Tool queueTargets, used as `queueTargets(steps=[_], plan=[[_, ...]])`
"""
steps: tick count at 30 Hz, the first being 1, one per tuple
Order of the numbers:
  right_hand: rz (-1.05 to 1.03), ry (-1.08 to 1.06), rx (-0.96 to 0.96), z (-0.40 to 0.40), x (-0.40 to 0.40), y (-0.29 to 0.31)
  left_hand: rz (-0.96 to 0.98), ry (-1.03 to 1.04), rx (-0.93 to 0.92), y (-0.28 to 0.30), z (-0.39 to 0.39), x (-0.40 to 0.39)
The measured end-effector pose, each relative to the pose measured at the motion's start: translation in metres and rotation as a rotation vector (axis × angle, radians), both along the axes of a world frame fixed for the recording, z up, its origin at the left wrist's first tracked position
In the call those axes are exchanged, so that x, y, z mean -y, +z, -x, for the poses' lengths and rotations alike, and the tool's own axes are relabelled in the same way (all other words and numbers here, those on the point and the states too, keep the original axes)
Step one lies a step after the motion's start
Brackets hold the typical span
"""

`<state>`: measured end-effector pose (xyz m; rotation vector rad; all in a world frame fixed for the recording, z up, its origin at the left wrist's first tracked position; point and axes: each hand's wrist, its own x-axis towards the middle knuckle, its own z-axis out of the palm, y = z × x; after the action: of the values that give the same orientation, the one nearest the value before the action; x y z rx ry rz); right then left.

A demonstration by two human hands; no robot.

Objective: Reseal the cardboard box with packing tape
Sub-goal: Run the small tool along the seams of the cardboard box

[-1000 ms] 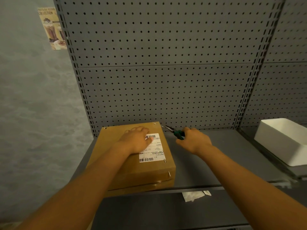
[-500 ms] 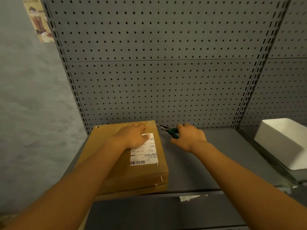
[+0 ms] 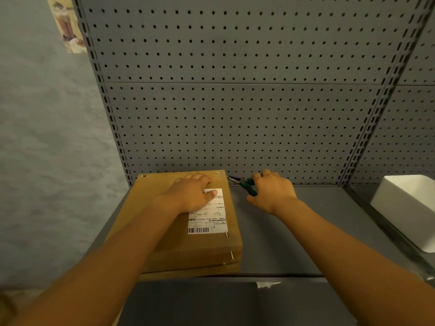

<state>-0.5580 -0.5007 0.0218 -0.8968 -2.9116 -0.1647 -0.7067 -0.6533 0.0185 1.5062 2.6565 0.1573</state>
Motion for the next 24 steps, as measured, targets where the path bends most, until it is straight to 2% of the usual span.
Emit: queueTargets(steps=[24], plan=[[-0.237, 0.056, 0.103, 0.01, 0.0, 0.015, 0.005, -0.01, -0.011, -0.001, 0.001, 0.001]])
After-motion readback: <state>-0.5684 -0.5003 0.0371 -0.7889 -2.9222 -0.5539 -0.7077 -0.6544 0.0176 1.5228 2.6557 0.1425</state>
